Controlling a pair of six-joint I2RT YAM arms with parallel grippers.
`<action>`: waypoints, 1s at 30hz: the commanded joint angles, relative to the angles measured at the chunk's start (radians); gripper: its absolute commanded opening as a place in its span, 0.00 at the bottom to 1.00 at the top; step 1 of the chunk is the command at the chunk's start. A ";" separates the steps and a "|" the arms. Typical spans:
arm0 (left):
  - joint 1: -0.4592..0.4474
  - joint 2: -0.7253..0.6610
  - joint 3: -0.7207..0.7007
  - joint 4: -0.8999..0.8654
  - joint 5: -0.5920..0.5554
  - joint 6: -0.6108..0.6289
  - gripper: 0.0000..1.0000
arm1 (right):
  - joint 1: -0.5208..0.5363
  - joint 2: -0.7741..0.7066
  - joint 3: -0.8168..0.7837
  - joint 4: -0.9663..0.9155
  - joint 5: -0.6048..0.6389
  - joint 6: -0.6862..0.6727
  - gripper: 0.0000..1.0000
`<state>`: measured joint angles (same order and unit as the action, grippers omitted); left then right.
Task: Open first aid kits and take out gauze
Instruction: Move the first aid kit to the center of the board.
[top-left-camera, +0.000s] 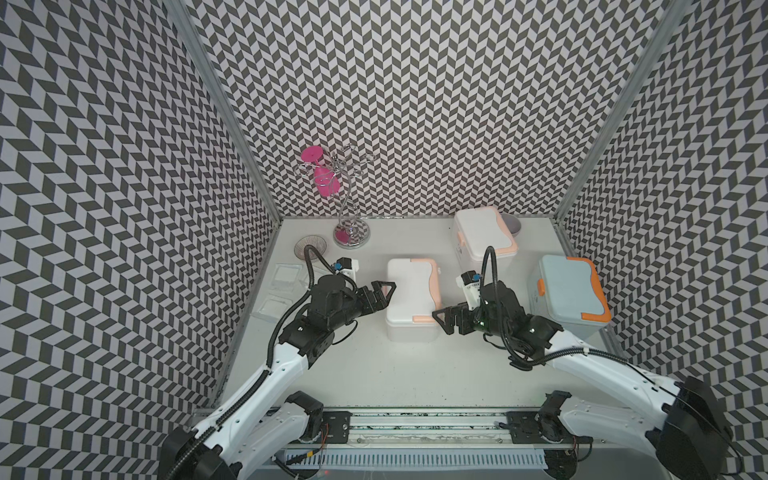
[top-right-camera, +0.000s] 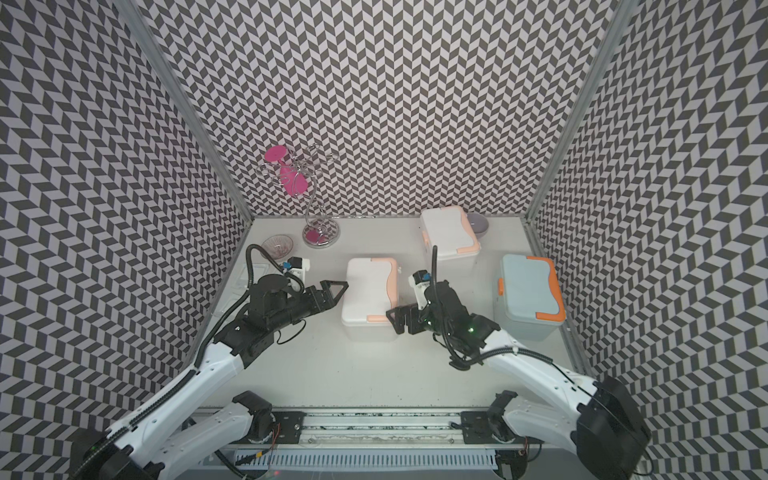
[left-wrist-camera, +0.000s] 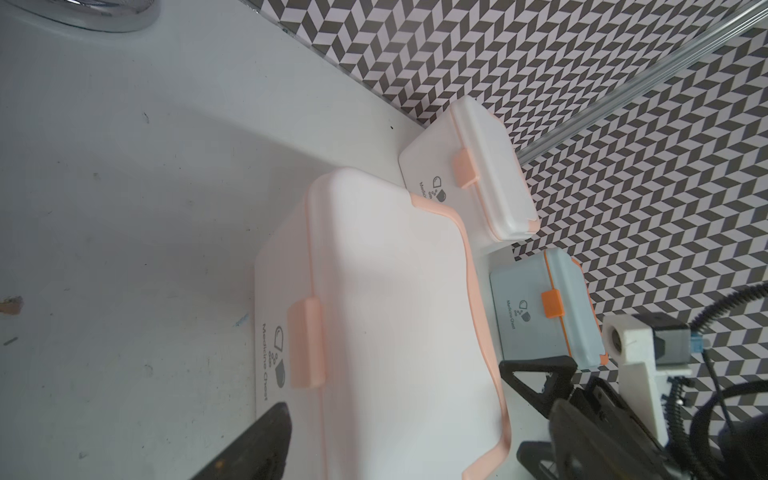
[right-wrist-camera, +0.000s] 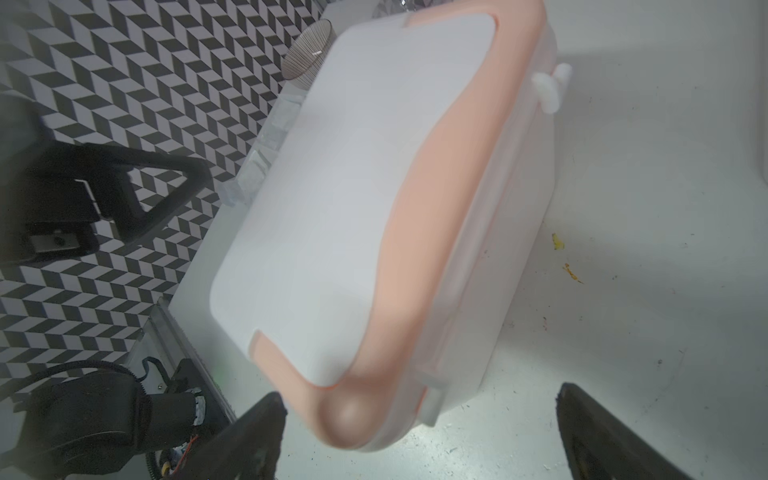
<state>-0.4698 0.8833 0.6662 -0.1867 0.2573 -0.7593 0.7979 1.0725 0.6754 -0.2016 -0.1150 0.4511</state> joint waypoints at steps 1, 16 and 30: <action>-0.021 -0.101 -0.018 -0.111 -0.038 0.006 0.97 | 0.143 -0.047 -0.025 -0.012 0.135 0.057 0.98; -0.032 -0.487 -0.060 -0.397 -0.100 -0.025 1.00 | 0.233 0.428 0.229 -0.023 0.372 0.056 0.97; -0.030 -0.471 -0.038 -0.398 -0.089 0.011 1.00 | -0.039 0.792 0.651 0.064 0.197 -0.280 0.87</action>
<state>-0.4976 0.4114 0.6052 -0.5735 0.1768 -0.7666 0.7650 1.8141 1.2556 -0.2142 0.1040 0.2806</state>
